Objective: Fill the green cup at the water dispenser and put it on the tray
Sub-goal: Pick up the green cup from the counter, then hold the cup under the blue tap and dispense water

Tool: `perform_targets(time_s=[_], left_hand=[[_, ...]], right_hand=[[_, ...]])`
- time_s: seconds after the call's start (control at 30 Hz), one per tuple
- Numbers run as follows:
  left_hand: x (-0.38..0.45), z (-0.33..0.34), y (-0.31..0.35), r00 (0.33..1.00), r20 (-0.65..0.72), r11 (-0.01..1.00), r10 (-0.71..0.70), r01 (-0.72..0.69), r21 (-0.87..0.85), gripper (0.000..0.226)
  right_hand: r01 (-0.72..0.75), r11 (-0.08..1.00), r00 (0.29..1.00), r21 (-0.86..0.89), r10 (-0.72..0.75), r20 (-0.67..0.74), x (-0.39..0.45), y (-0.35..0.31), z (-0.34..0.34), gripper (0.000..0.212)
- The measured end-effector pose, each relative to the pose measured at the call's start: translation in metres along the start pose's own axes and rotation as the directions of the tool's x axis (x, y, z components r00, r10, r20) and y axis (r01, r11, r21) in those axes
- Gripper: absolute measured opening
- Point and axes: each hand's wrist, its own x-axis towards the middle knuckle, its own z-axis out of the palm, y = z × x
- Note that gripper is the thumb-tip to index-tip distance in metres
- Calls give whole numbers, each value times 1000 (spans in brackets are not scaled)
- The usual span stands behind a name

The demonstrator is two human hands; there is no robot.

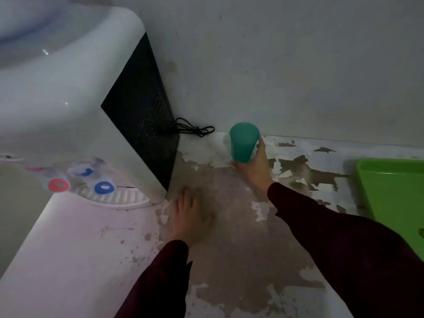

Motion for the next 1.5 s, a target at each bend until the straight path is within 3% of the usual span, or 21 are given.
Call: perform_targets(time_s=[0.2, 0.43, 0.53, 0.67, 0.73, 0.87, 1.07, 1.17, 1.27, 1.4, 1.5], left_hand=[[2, 8, -7, 998, -44, 999, 40, -39, 30, 84], [1, 3, -8, 999, -33, 1000, 27, -27, 2, 85], [1, -11, -5, 999, 32, 982, 30, -23, -189, 86], [-17, -40, -2, 997, -35, 769, 74, -79, -635, 82], [-32, -52, -7, 987, -94, 690, 133, -160, -705, 76], [-57, -65, -37, 975, -147, 560, 168, -217, -800, 72], [-91, -79, -105, 982, -181, 456, 63, -189, -870, 71], [-104, -89, -152, 993, -120, 454, 10, -112, -884, 64], [-109, -97, -186, 995, -87, 490, -52, -50, -870, 59], [-100, -111, -200, 988, -117, 560, -101, -40, -828, 62], [-83, -121, -201, 980, -137, 619, -146, -18, -785, 60]], right_hand=[[-15, 1000, 995, 4, 15, -101, 14, 0, 10, 62], [45, 997, 997, 60, -40, -71, -23, -11, 2, 51], [49, 996, 998, 73, -47, -29, -53, -16, 4, 55], [23, 998, 997, 67, -27, 66, -99, -23, 24, 61], [1, 998, 993, 68, -8, 114, -122, -28, 42, 61], [-157, 946, 969, 285, 92, 229, -167, -38, 90, 43], [-82, 994, 896, 78, 39, 441, -205, -64, 127, 59], [-56, 998, 927, 32, 40, 374, -207, -82, 150, 54], [-36, 994, 966, 101, 9, 260, -200, -106, 170, 50], [57, 998, 997, 23, -58, 46, -174, -126, 188, 78], [110, 994, 994, 11, -110, -19, -154, -145, 198, 84]])
